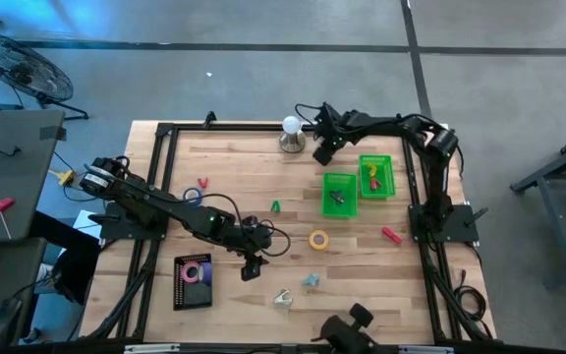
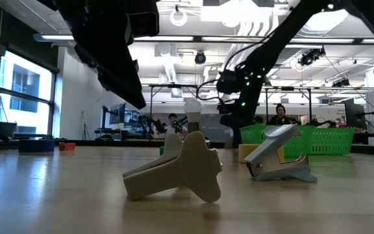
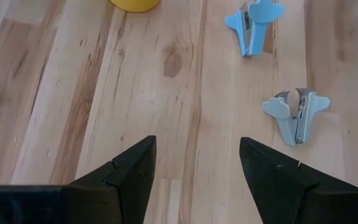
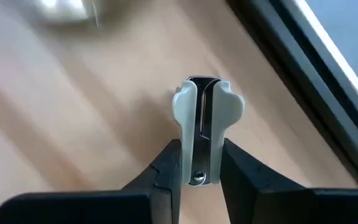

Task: Pick and place Stapler, Stapler remover, tape
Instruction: Put the top white staple remover into the left green basket

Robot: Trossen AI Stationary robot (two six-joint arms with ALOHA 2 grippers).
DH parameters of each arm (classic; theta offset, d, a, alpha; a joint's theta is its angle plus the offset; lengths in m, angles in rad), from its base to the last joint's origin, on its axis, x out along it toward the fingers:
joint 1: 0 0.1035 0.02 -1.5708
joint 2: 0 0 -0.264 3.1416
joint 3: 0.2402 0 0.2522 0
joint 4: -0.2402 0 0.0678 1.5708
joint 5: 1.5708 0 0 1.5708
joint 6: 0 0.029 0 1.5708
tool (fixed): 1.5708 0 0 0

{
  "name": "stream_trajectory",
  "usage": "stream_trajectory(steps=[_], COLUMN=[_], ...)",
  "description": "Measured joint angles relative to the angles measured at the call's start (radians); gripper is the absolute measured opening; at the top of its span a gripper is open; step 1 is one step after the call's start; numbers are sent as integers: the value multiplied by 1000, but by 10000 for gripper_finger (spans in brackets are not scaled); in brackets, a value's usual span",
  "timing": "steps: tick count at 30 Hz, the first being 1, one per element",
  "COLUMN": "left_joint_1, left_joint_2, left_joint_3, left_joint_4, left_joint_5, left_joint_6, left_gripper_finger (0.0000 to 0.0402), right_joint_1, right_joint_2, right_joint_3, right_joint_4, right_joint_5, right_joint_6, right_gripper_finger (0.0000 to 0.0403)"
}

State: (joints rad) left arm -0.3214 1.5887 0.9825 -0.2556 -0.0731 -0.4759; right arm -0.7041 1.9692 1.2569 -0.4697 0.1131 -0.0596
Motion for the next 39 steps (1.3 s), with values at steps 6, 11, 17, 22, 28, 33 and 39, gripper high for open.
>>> stream_trajectory(steps=[6, 11, 17, 22, 28, 33, 39], left_joint_1=[0, -1, -7, -27, -58, -99, -152], left_joint_2=[0, 0, 0, 0, 0, 0, 1], left_joint_3=[0, 0, 0, 0, 0, 0, 0], left_joint_4=[-9, -9, -9, -9, -7, 1, 24], left_joint_5=[0, 3, 10, -1, -18, -19, -24], left_joint_6=[0, -30, -55, -55, -56, -61, -62], left_gripper_finger=[225, 225, 225, 225, 225, 225, 225], right_joint_1=[53, 128, 289, 411, 509, 551, 556], right_joint_2=[-168, -326, -459, -462, -379, -298, -228], right_joint_3=[2, 2, 3, 3, 3, 3, 3], right_joint_4=[-217, -358, -476, -544, -557, -597, -599], right_joint_5=[145, 157, 129, 125, 115, 92, 98], right_joint_6=[12, 80, 236, 341, 418, 454, 463], right_gripper_finger=[69, 69, 69, 69, 69, 69, 71])
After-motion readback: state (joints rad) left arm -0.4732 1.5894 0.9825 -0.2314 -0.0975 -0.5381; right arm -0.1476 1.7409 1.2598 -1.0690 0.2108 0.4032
